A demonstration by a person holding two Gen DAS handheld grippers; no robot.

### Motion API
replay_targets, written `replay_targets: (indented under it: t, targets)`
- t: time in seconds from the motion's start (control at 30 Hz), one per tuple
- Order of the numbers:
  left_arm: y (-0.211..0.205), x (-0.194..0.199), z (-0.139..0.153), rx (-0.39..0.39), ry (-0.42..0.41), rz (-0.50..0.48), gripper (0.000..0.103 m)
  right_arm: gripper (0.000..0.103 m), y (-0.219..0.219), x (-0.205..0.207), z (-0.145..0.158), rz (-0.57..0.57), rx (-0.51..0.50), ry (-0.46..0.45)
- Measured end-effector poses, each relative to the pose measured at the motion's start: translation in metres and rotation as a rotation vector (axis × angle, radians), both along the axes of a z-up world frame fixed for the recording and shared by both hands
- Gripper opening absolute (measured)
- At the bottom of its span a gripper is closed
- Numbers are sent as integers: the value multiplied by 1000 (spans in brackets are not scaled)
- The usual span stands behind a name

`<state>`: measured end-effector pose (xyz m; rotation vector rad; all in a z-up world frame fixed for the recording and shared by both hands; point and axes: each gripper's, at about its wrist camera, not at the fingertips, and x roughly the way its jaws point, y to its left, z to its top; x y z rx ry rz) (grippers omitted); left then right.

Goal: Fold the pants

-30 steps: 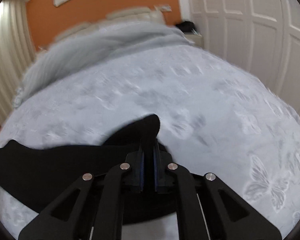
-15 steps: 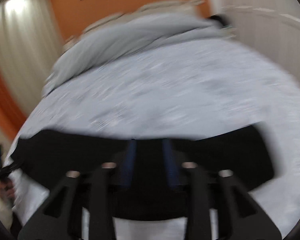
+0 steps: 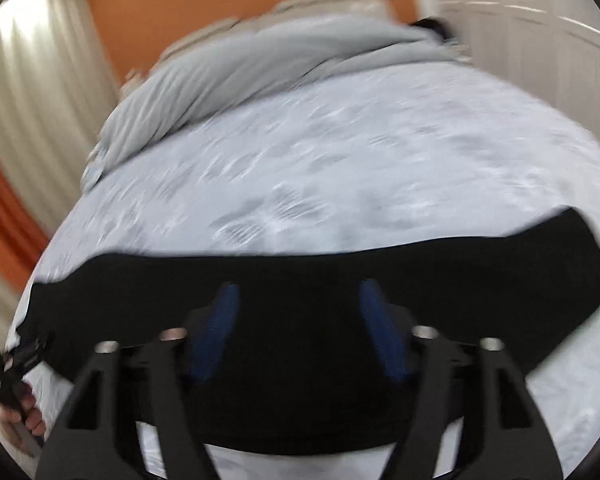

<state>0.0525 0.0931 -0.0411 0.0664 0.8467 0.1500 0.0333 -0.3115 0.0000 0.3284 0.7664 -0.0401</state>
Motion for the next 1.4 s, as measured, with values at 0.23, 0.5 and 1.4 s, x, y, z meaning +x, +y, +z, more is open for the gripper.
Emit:
replay_targets:
  t: [0.23,0.5,1.4]
  targets:
    - [-2,1,-14,4,48,-3,86,38,18,59,-45,24,-32,115]
    - [-7,-1,-5,-17,-8,-17,86,65,-144,-45,7,-473,-217,5]
    - [-15,7,-13,-28,-19,-30,86,65,-233,-119,-32,-423,-29,57]
